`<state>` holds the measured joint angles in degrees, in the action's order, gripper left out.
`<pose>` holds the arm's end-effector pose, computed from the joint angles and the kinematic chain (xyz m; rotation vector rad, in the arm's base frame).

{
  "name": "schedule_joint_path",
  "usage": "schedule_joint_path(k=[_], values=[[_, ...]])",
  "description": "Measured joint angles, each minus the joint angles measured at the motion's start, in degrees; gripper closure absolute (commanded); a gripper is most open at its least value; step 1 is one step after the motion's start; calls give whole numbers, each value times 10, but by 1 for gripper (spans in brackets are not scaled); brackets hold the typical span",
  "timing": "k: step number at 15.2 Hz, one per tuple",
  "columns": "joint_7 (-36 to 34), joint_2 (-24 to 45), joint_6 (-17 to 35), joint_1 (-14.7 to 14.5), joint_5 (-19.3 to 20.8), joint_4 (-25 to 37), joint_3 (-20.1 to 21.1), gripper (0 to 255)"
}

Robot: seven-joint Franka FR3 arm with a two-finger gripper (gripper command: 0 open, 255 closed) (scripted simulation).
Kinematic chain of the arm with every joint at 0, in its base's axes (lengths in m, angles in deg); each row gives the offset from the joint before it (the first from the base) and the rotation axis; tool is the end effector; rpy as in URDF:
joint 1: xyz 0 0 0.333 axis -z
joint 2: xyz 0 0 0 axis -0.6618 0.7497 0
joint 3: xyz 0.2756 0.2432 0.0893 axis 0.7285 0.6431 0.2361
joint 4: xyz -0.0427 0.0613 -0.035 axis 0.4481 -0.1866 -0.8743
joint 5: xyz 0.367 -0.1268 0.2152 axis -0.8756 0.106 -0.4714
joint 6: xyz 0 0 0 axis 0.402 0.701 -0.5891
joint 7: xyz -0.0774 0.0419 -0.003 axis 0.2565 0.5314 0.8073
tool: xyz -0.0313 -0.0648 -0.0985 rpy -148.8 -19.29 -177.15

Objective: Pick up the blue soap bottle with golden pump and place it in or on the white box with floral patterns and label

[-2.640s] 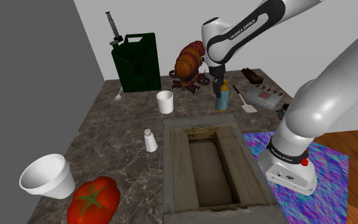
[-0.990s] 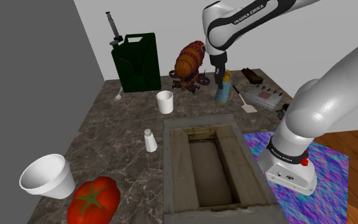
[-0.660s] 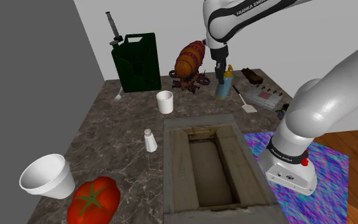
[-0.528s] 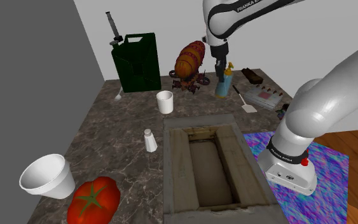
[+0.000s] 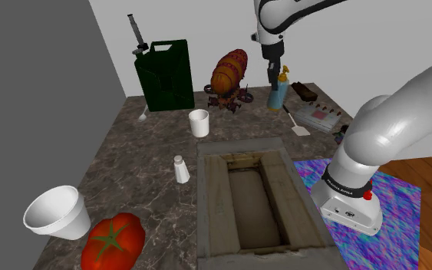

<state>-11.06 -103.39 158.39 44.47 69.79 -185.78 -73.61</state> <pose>0.3895 -0.1165 0.4861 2.9846 0.5067 -0.3326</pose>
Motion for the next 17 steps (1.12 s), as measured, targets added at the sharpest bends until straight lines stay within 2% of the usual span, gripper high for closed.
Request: schedule_joint_path(k=[6,17], values=[[71,-56,-9,43,49,-32,-53,255],[218,-78,-8,114,137,-8,-167,255]])
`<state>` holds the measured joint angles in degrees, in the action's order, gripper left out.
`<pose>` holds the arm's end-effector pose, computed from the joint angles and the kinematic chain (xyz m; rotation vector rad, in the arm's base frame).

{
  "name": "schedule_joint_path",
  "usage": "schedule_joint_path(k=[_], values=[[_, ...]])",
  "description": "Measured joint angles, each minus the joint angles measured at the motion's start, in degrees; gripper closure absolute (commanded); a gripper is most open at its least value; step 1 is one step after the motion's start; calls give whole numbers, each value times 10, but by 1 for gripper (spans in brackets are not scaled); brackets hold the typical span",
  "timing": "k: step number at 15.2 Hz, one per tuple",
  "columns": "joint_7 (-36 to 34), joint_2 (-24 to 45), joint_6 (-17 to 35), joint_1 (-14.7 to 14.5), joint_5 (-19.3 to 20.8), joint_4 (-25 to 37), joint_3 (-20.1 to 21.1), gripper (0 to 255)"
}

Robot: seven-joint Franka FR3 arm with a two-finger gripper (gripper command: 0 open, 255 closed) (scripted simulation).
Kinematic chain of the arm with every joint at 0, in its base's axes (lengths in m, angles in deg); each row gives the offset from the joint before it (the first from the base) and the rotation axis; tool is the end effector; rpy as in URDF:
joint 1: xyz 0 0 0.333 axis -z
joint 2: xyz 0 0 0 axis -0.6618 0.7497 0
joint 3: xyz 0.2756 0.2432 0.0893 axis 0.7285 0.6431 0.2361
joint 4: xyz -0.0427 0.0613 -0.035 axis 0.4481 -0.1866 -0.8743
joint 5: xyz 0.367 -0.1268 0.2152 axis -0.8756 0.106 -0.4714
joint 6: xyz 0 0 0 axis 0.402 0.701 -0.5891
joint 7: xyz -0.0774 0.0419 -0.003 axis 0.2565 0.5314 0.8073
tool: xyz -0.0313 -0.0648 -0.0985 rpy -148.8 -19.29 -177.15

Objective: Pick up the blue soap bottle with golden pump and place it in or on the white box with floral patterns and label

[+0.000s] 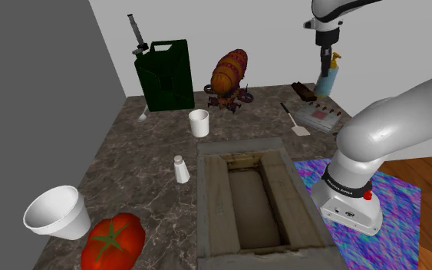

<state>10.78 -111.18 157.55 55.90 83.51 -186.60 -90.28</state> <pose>0.2552 -0.3065 0.5065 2.9854 0.5071 -0.3327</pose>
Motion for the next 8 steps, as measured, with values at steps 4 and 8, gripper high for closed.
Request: schedule_joint_path(k=[4,8], values=[[28,7,24,13,21,-5,-32,255],[24,15,53,15,29,-27,-42,255]])
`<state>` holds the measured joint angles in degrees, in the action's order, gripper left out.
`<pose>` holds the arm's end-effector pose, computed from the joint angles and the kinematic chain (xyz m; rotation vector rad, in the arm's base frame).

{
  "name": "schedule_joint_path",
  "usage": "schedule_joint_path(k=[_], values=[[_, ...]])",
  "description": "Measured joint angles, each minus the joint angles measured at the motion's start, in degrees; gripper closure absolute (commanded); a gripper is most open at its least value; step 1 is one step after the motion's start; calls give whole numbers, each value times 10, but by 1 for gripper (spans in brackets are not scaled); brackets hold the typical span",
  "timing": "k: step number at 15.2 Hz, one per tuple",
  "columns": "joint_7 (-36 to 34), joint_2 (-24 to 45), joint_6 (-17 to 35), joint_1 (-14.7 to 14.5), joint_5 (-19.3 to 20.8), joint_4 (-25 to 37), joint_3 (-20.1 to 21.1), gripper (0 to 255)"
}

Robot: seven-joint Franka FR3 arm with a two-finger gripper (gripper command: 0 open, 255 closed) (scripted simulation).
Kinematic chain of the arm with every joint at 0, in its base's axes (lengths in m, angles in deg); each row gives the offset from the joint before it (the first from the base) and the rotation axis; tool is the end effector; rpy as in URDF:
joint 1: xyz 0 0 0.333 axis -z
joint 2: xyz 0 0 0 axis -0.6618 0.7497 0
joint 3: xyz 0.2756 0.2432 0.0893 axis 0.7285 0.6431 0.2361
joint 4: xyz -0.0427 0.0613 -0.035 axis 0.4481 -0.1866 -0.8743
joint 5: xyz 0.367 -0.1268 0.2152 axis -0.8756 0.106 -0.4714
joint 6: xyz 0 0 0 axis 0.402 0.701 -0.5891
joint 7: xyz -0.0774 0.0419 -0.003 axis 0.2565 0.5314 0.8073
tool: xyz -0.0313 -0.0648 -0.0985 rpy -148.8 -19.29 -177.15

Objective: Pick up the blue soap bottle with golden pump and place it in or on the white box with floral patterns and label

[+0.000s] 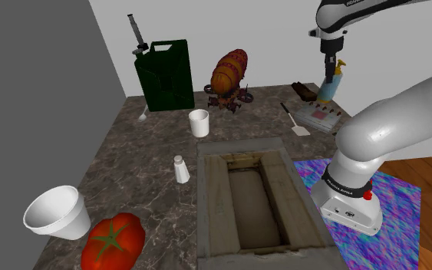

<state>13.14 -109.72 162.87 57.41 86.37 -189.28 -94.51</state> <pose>0.2354 -0.3335 0.4727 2.9846 0.5087 -0.3341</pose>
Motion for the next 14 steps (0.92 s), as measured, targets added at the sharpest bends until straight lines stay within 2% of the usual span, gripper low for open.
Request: schedule_joint_path(k=[10,14], values=[[-16,33,86,2,20,-54,-29,255],[-19,37,97,2,22,-61,-31,255]])
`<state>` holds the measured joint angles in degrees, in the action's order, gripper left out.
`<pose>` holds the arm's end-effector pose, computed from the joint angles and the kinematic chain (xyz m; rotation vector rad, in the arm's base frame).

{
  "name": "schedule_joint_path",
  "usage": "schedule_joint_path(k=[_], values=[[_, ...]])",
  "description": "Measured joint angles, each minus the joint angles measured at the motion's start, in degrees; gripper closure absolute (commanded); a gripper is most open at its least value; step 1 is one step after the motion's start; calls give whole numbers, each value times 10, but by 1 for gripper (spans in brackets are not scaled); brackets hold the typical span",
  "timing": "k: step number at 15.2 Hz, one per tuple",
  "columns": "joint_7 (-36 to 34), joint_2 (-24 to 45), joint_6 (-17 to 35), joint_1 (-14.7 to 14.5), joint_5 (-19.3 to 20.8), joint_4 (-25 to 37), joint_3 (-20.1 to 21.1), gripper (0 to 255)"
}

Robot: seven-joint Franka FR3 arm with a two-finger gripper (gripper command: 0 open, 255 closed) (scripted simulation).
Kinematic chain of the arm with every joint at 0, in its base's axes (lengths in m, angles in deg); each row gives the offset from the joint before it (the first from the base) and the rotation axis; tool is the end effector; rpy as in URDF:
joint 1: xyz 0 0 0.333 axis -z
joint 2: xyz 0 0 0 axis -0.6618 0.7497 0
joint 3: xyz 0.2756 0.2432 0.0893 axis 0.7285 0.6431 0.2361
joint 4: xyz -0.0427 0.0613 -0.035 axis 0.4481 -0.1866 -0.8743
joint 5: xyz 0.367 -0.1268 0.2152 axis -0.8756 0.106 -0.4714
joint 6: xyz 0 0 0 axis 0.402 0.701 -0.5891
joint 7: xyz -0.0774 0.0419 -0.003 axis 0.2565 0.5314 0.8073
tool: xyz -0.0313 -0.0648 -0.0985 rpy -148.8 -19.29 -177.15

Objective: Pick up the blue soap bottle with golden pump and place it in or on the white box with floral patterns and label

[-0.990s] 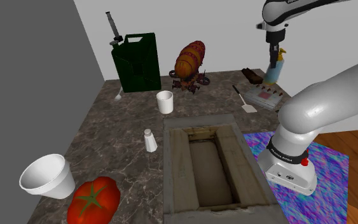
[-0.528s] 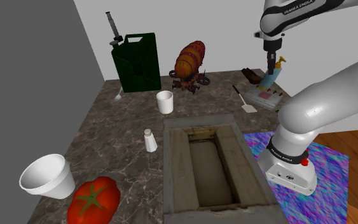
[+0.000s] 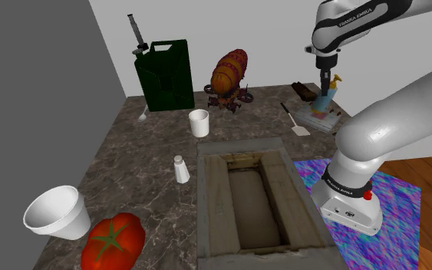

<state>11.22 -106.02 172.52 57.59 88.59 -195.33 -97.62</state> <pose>0.2349 -0.3322 0.4068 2.9844 0.5093 -0.3337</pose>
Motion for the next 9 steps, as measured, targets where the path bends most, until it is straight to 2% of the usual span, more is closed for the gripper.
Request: schedule_joint_path(k=[4,5,9], values=[[0,0,1,0,0,-1,0,255],[0,0,1,0,0,-1,0,0],[0,0,1,0,0,-1,0,0]])
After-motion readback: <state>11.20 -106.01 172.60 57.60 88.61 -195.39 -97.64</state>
